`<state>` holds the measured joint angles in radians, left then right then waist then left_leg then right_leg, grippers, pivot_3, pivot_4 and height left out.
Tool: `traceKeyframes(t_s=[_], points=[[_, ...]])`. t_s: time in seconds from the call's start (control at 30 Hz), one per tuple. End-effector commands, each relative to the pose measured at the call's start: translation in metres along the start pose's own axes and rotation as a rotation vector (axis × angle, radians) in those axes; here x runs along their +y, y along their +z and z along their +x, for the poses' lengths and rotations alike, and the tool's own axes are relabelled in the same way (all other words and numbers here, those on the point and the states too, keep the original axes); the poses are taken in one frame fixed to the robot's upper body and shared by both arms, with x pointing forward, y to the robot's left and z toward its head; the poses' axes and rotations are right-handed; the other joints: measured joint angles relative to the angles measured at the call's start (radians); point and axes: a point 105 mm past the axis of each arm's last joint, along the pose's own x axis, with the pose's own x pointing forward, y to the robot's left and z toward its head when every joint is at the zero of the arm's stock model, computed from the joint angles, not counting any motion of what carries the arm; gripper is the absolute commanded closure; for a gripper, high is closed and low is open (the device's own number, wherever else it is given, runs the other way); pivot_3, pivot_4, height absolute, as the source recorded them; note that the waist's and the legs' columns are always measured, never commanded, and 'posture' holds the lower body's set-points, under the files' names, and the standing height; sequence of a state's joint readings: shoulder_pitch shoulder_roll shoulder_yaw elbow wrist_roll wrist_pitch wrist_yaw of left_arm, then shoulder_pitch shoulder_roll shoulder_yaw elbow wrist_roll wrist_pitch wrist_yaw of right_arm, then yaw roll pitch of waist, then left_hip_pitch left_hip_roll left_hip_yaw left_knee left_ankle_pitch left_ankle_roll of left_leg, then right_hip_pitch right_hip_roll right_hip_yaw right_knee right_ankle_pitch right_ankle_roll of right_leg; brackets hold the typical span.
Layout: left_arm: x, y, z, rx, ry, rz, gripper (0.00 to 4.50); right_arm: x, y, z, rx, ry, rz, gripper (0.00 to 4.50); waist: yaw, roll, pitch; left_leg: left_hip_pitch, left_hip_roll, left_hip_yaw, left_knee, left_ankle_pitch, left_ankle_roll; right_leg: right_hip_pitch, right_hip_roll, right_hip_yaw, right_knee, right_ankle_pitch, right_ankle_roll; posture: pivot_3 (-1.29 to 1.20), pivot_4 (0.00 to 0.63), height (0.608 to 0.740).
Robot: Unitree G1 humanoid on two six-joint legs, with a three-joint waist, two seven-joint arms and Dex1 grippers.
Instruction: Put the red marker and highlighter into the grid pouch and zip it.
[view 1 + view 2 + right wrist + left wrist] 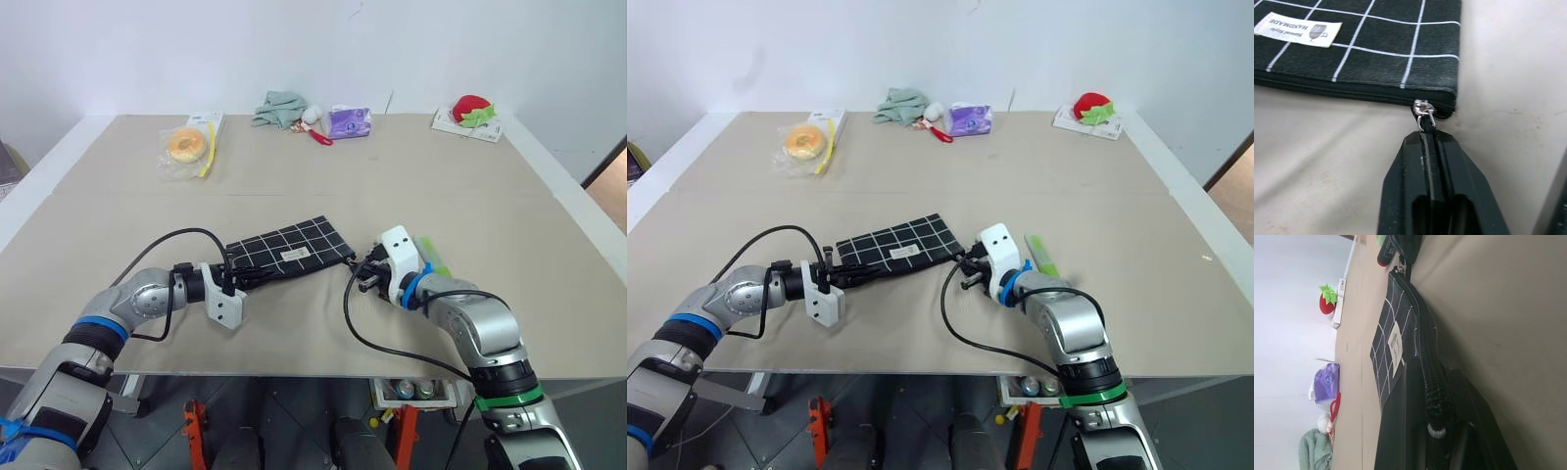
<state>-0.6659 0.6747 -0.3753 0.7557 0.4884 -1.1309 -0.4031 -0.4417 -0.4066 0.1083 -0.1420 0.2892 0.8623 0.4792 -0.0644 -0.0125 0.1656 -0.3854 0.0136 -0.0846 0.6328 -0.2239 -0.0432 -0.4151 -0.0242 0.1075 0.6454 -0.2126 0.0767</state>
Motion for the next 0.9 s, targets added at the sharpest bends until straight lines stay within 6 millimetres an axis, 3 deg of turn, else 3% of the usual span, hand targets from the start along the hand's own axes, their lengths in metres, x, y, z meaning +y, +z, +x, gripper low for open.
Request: traceKeyframes(t_s=[0.03, 0.17, 0.3, 0.53, 0.9], points=[[-0.012, 0.005, 0.008, -0.022, -0.018, -0.037, 4.5, 0.029, 0.021, -0.005, -0.092, 0.135, -0.067, 4.4, 0.002, 0.0, 0.0, 0.0, 0.0, 0.0, 0.0, 0.0, 0.0, 0.0, 0.0, 0.0, 0.0, 0.0, 0.0, 0.0, 0.15, 0.739], [-0.009, 0.006, 0.009, -0.026, -0.004, -0.049, 4.5, 0.066, 0.019, -0.007, -0.089, 0.288, -0.103, 4.4, 0.006, 0.0, 0.0, 0.0, 0.0, 0.0, 0.0, 0.0, 0.0, 0.0, 0.0, 0.0, 0.0, 0.0, 0.0, 0.0, 0.15, 0.739], [-0.003, 0.009, 0.012, -0.041, 0.03, -0.065, 4.5, 0.087, 0.015, -0.002, -0.07, 0.346, -0.084, 4.4, 0.007, 0.0, 0.0, 0.0, 0.0, 0.0, 0.0, 0.0, 0.0, 0.0, 0.0, 0.0, 0.0, -0.001, 0.0, 0.0, 0.15, 0.739], [0.015, 0.016, 0.01, -0.078, 0.109, -0.112, 4.5, 0.046, -0.01, 0.008, 0.057, 0.138, -0.14, 4.4, 0.016, -0.001, 0.001, -0.005, 0.0, 0.0, 0.0, 0.0, 0.0, -0.003, 0.0, 0.0, -0.001, -0.001, 0.0, 0.0, 0.15, 0.739], [0.013, 0.019, 0.004, -0.073, 0.083, -0.147, 4.5, 0.011, 0.013, -0.022, -0.04, 0.074, -0.089, 4.4, 0.016, -0.004, 0.003, -0.006, 0.001, -0.001, -0.001, 0.0, 0.0, -0.005, 0.001, -0.001, -0.001, -0.001, -0.001, 0.0, 0.15, 0.739]])
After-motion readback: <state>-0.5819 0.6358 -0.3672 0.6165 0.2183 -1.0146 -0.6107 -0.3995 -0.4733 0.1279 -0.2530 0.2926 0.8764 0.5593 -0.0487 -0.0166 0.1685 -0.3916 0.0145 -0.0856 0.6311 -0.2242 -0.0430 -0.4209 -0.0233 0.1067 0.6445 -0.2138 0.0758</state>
